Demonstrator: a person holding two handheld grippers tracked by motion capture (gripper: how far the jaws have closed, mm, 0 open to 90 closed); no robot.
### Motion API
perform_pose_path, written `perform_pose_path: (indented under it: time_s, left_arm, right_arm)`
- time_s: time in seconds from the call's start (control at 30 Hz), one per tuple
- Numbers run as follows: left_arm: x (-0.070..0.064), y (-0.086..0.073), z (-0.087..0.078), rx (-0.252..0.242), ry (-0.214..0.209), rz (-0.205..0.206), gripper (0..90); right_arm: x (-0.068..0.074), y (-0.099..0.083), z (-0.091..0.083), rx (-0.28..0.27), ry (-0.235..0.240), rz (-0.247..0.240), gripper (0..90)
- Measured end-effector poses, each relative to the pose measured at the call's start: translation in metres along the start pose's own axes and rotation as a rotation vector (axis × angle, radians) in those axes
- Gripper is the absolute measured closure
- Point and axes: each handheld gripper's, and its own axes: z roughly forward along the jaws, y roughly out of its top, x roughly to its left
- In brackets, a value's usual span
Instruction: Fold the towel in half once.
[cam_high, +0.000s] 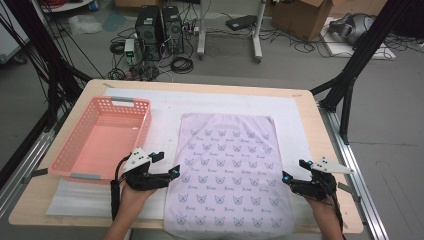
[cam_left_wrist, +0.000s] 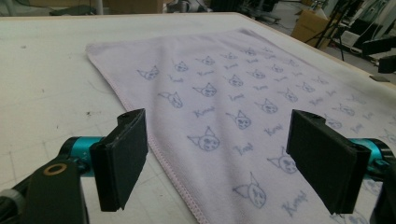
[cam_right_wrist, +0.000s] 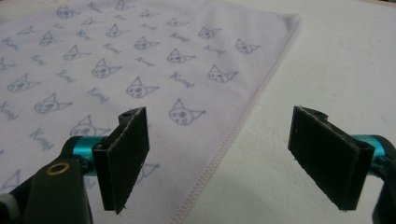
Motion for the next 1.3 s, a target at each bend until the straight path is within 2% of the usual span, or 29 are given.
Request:
perform_pose_path:
  time_s: [0.27, 0.37, 0.53, 0.67, 0.83, 0.9, 0.97, 1.07, 1.2, 1.3]
  left_arm:
    - [0.000, -0.002, 0.005, 0.026, -0.004, -0.010, 22.0]
    - [0.001, -0.001, 0.008, 0.019, -0.021, -0.045, 22.0]
    - [0.004, 0.004, 0.018, 0.031, -0.015, -0.073, 23.8]
    - [0.007, 0.009, 0.028, 0.047, -0.020, -0.095, 27.6]
    - [0.015, 0.022, 0.043, 0.049, 0.016, -0.128, 31.2]
    - [0.019, 0.027, 0.050, 0.064, 0.035, -0.111, 32.6]
    - [0.023, 0.031, 0.057, 0.064, 0.050, -0.116, 34.9]
    - [0.028, 0.035, 0.068, 0.096, 0.086, -0.117, 36.6]
    - [0.035, 0.039, 0.082, 0.132, 0.114, -0.106, 38.1]
    - [0.043, 0.037, 0.092, 0.168, 0.133, -0.113, 39.6]
  right_arm:
    - [0.002, 0.001, 0.008, 0.019, 0.017, -0.007, 19.1]
    - [-0.001, -0.001, 0.010, 0.033, 0.019, -0.002, 18.8]
    - [-0.007, -0.003, 0.013, 0.058, 0.019, 0.025, 18.7]
    - [-0.013, -0.001, 0.015, 0.048, 0.015, 0.058, 18.6]
    - [-0.015, 0.004, 0.020, 0.048, 0.019, 0.067, 18.6]
    - [-0.015, 0.007, 0.023, 0.054, 0.024, 0.059, 18.8]
    - [-0.016, 0.010, 0.028, 0.059, 0.023, 0.054, 19.1]
    - [-0.018, 0.015, 0.035, 0.056, 0.028, 0.056, 22.0]
    - [-0.023, 0.019, 0.044, 0.057, 0.016, 0.083, 27.5]
    - [-0.030, 0.020, 0.053, 0.098, -0.016, 0.113, 31.5]
